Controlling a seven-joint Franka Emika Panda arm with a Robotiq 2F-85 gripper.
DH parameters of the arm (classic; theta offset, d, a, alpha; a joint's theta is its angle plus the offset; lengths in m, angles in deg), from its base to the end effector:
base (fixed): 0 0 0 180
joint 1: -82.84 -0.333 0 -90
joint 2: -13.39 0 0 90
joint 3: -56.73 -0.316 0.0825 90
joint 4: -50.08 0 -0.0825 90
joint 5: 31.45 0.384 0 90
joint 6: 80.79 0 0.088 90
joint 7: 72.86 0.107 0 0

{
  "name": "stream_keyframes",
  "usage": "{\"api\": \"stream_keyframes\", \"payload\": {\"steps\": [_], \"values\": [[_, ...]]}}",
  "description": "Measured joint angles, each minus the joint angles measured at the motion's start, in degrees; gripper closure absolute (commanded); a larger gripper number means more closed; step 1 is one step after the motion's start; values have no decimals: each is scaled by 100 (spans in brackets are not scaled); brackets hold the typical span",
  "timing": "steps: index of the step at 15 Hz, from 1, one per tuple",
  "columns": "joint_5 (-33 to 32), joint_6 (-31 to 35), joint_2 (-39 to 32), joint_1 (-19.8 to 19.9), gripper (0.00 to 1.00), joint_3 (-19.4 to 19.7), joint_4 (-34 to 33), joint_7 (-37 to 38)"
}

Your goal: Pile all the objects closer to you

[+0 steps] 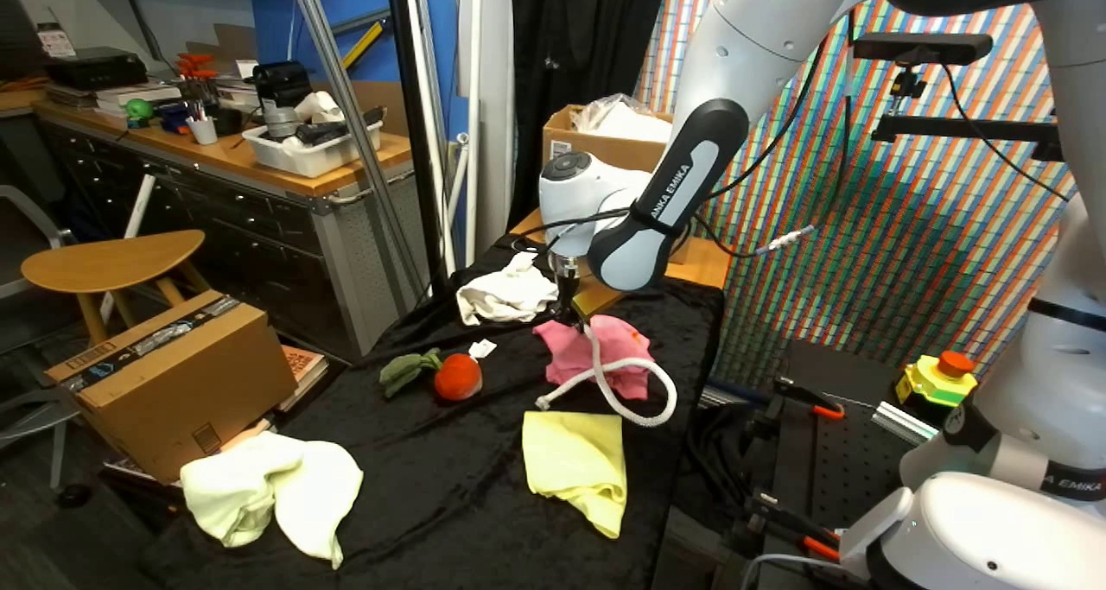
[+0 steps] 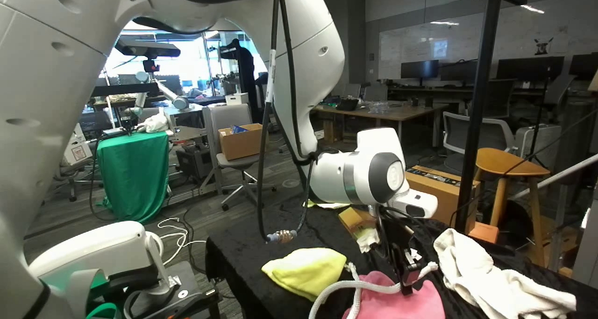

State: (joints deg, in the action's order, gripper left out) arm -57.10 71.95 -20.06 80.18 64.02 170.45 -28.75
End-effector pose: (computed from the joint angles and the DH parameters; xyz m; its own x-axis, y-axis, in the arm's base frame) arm 0.5695 -0.0354 0.1348 0.9092 -0.3988 0.1194 -0.4162 -0.8772 0.2394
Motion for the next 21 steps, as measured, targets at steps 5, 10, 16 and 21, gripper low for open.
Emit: {"api": "stream_keyframes", "payload": {"steps": [5, 10, 16, 21], "values": [[739, 16, -36, -30, 19, 106, -9, -367], [906, 83, 22, -204, 0, 336, -138, -527], [905, 156, 316, -400, 0, 468, -462, -1125], [1190, -378, 360, -349, 0, 226, -1262, -2037]]}}
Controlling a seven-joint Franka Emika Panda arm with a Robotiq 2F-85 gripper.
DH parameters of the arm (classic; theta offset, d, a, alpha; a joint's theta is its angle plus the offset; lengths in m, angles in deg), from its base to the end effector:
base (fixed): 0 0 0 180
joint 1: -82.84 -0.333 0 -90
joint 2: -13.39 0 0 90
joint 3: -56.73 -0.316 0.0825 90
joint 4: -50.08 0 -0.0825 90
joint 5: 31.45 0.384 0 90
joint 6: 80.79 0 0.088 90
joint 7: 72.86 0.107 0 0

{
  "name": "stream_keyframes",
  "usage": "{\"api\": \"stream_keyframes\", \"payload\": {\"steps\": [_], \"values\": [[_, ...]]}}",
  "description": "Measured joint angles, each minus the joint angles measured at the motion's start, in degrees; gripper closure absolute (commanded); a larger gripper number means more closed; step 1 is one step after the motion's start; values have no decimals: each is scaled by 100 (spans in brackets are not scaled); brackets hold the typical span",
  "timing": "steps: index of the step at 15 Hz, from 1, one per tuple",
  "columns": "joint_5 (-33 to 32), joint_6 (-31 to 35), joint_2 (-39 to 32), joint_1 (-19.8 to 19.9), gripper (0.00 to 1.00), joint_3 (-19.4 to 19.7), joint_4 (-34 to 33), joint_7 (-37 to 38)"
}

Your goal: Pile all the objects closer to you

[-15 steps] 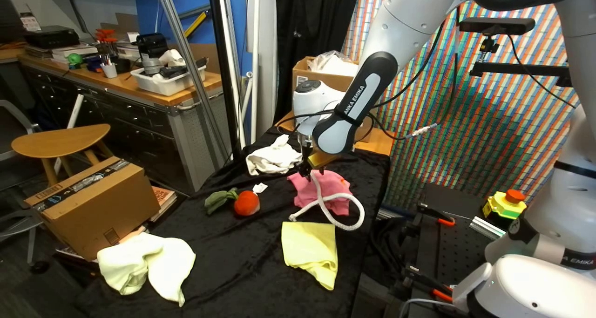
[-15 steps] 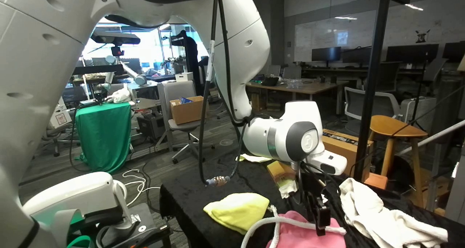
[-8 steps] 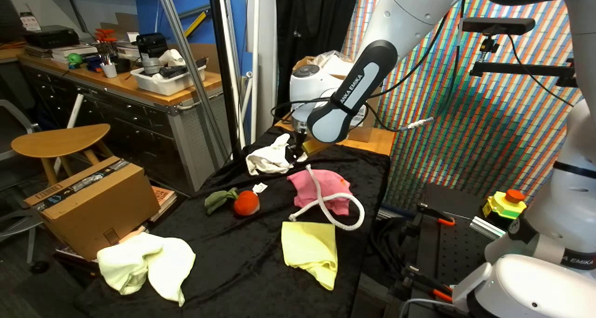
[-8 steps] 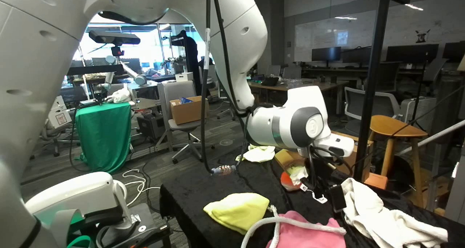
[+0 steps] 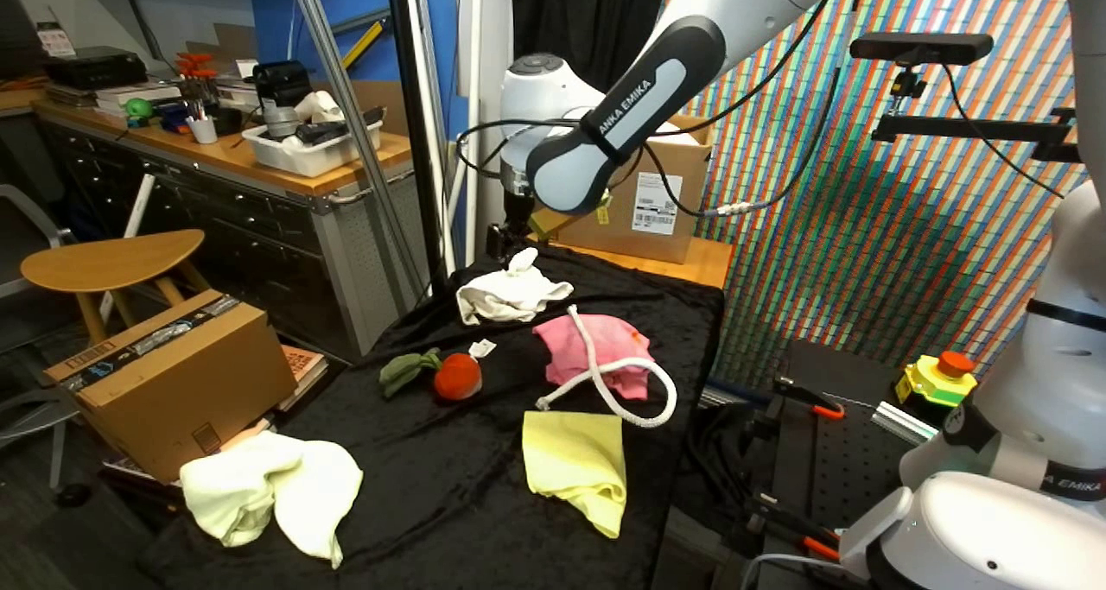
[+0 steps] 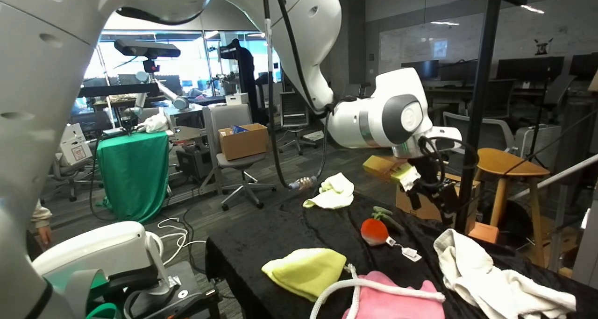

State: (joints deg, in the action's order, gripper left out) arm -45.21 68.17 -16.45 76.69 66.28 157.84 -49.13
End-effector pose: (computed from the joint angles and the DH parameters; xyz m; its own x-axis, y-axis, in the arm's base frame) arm 0.6555 -0.0264 0.2540 0.9426 -0.2197 0.2515 -0.2629 -0.9527 0.1528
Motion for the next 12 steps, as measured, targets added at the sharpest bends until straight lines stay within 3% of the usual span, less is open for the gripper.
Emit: {"api": "stream_keyframes", "payload": {"steps": [5, 12], "values": [[555, -1373, -275, 196, 0, -442, -1403, -889], [911, -2717, -1131, 696, 0, -509, -3223, -1429]]}}
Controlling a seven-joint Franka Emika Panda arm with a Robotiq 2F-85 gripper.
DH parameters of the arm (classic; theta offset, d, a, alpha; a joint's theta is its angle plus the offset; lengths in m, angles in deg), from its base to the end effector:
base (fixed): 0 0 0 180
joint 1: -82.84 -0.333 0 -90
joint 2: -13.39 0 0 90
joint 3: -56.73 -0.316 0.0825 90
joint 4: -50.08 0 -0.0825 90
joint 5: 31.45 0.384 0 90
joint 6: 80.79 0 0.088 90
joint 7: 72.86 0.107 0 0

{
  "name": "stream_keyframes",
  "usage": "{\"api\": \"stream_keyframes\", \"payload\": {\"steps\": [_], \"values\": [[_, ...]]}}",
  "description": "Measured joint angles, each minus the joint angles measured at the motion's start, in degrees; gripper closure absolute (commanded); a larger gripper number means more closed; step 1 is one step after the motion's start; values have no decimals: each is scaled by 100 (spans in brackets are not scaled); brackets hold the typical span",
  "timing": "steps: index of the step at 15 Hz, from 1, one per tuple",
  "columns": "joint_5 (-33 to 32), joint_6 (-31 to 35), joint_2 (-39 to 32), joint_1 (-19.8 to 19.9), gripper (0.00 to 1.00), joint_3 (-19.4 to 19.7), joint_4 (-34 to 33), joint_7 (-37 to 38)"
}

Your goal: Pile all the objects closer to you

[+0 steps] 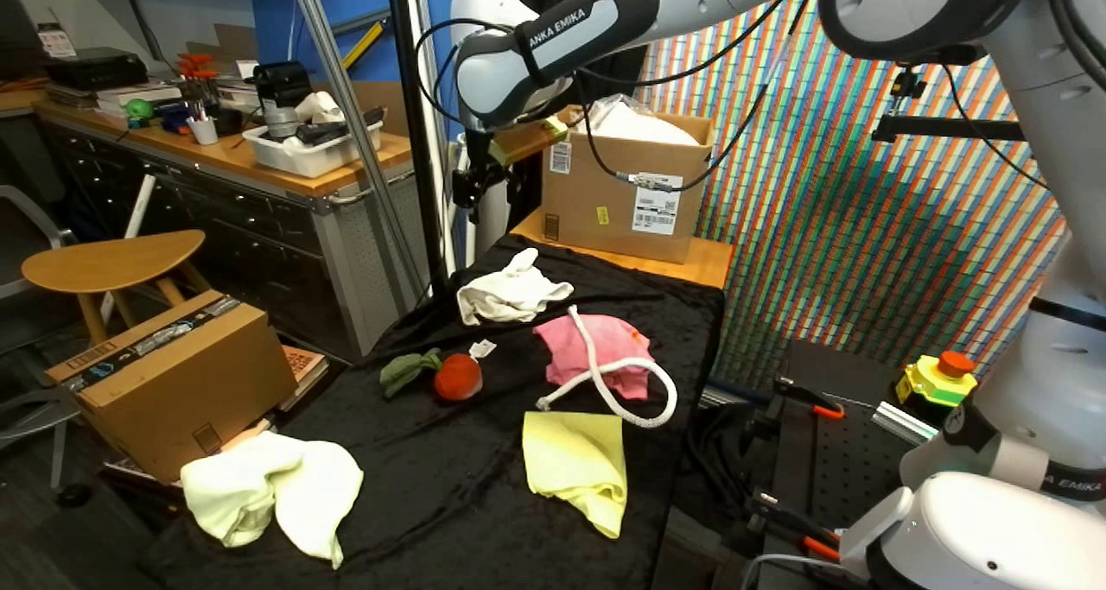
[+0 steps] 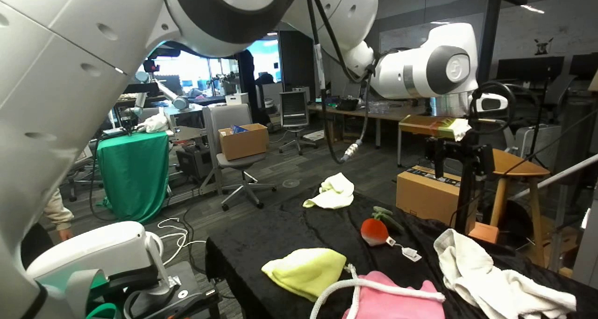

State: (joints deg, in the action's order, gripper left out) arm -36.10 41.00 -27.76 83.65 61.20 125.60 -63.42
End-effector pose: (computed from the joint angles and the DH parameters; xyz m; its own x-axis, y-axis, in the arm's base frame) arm 0.7452 -0.0587 0.3208 0.9765 -0.1877 0.1060 -0.1989 -0.9741 0.1076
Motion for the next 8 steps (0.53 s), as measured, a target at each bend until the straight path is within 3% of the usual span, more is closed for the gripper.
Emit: {"api": "stream_keyframes", "payload": {"steps": [8], "values": [[391, -247, -1249, 572, 0, -167, -1295, -654]]}}
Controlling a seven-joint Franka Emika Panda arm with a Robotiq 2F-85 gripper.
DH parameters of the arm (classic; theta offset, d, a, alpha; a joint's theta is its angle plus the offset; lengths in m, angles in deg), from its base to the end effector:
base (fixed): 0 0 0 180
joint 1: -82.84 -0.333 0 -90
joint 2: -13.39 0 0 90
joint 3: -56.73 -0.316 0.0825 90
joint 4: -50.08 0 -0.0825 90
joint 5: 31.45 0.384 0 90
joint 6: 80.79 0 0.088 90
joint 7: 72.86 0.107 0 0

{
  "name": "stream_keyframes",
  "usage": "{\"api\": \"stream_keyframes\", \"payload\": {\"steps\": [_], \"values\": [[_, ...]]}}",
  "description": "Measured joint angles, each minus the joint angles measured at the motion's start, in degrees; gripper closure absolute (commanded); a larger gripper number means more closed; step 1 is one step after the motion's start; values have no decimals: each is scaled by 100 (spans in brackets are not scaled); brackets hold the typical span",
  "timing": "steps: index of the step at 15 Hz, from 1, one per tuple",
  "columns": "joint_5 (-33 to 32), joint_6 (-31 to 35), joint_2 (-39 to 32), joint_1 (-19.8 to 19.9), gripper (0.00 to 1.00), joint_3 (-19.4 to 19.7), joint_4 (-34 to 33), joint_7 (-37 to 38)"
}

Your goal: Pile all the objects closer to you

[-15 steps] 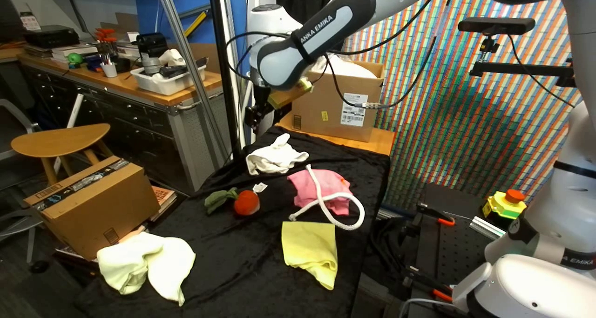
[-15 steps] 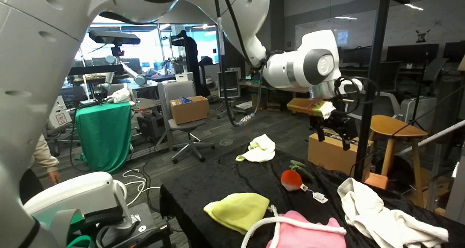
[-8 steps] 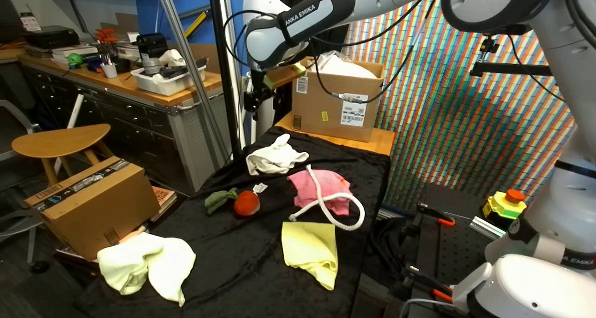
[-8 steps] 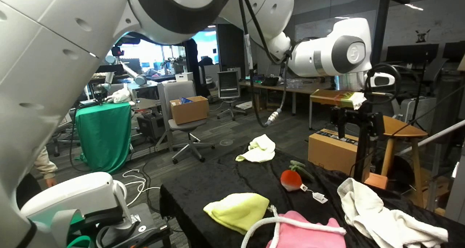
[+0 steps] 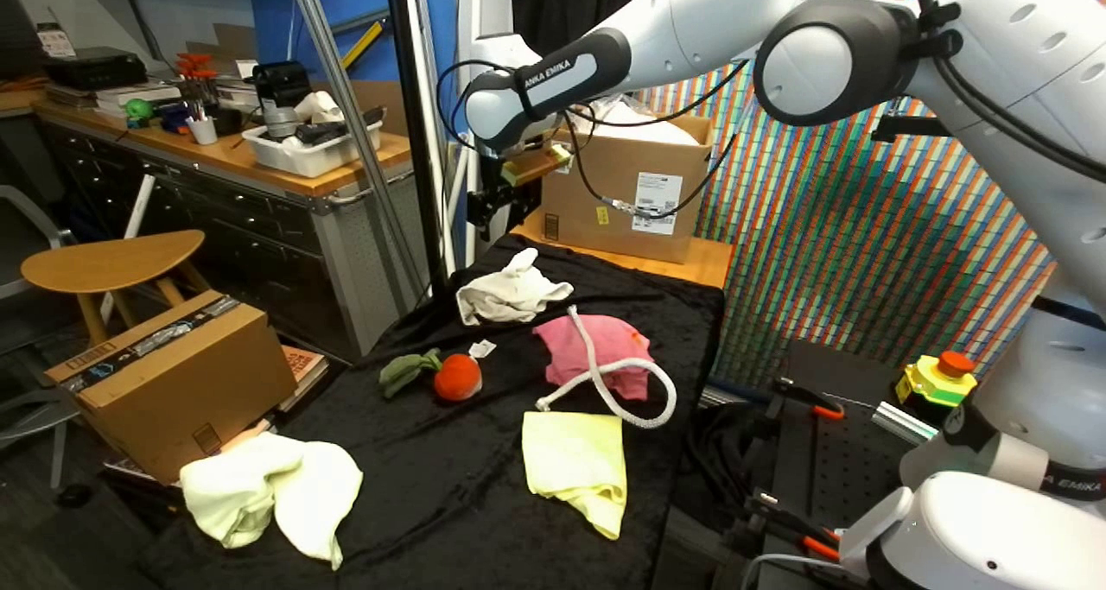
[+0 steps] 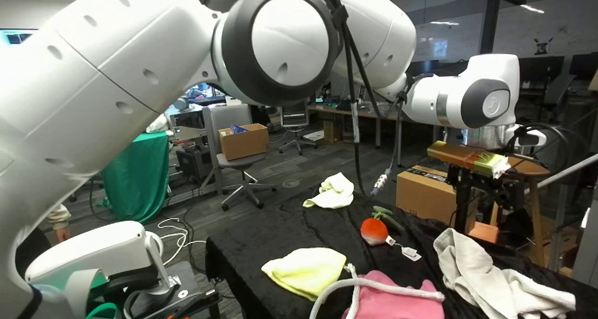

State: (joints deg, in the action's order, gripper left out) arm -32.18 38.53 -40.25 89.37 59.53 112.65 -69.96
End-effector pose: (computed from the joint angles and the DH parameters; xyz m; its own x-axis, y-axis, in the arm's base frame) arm 0.7696 -0.1145 0.2568 0.9813 -0.1838 0.0570 -0.1866 -0.9813 0.0479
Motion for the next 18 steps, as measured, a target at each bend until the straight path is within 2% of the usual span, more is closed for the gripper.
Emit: {"api": "stream_keyframes", "payload": {"steps": [6, 13, 18], "values": [[62, 140, -635, 67, 0, -182, -526, -414], [61, 178, -1099, 49, 0, -179, -715, -511], [61, 513, -1310, 66, 0, -176, -775, -510]]}}
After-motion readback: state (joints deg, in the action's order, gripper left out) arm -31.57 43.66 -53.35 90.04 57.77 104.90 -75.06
